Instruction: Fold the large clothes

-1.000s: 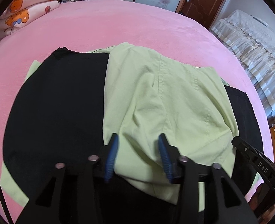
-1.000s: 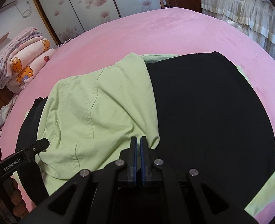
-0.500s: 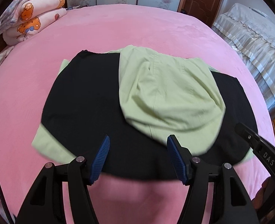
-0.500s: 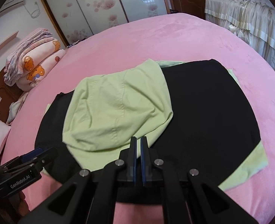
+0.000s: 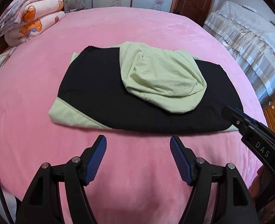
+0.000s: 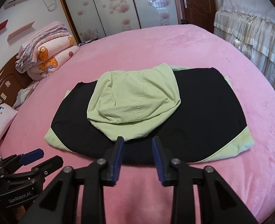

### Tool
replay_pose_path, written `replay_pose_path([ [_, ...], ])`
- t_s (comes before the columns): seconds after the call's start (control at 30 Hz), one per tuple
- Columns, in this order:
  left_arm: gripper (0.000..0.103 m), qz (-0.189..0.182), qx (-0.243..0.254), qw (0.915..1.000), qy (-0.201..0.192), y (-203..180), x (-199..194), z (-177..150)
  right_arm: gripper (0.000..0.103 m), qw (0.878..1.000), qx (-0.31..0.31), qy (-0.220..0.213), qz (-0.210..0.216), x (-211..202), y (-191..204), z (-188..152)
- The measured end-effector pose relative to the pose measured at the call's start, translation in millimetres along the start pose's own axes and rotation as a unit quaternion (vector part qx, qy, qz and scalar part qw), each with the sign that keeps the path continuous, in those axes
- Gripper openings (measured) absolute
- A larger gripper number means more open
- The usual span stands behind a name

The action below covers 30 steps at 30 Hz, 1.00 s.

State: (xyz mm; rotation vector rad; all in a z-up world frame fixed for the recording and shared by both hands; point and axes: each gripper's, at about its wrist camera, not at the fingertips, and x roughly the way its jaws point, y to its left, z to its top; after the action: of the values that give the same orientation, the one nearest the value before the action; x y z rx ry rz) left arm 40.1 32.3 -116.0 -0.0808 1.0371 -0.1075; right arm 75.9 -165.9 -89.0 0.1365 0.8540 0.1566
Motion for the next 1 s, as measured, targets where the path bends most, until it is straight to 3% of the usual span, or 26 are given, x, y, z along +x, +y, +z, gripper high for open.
replay_pose_path([
  [0.1, 0.074, -0.013, -0.019, 0.9997, 0.013, 12, 13, -7, 0.033, 1.0, -0.01, -0.013, -0.004, -5, 5, -5],
  [0.2, 0.074, -0.051, -0.05, 0.9971, 0.026, 24, 31, -13, 0.033, 1.0, -0.013, -0.02, -0.005, -3, 6, -7],
  [0.3, 0.074, -0.119, -0.114, 0.986, 0.026, 47, 55, -21, 0.033, 1.0, -0.009, -0.021, 0.006, 4, 5, -7],
  [0.37, 0.074, -0.138, -0.15, 0.9787, 0.02, 60, 71, -24, 0.033, 1.0, -0.008, -0.022, 0.012, 9, 5, -6],
  [0.57, 0.074, -0.152, -0.216, 0.9641, -0.029, 94, 107, -19, 0.033, 0.999, -0.013, -0.023, 0.019, 29, 5, -4],
  [0.9, 0.074, -0.143, -0.242, 0.9545, -0.099, 120, 147, 33, 0.033, 0.999, -0.028, -0.018, 0.024, 71, 17, 13],
  [0.93, 0.073, -0.143, -0.251, 0.9513, -0.107, 125, 146, 38, 0.033, 0.999, -0.033, -0.02, 0.023, 76, 19, 17],
  [1.0, 0.061, -0.143, -0.268, 0.9452, -0.119, 129, 148, 48, 0.033, 0.999, -0.04, -0.026, 0.016, 84, 22, 25],
])
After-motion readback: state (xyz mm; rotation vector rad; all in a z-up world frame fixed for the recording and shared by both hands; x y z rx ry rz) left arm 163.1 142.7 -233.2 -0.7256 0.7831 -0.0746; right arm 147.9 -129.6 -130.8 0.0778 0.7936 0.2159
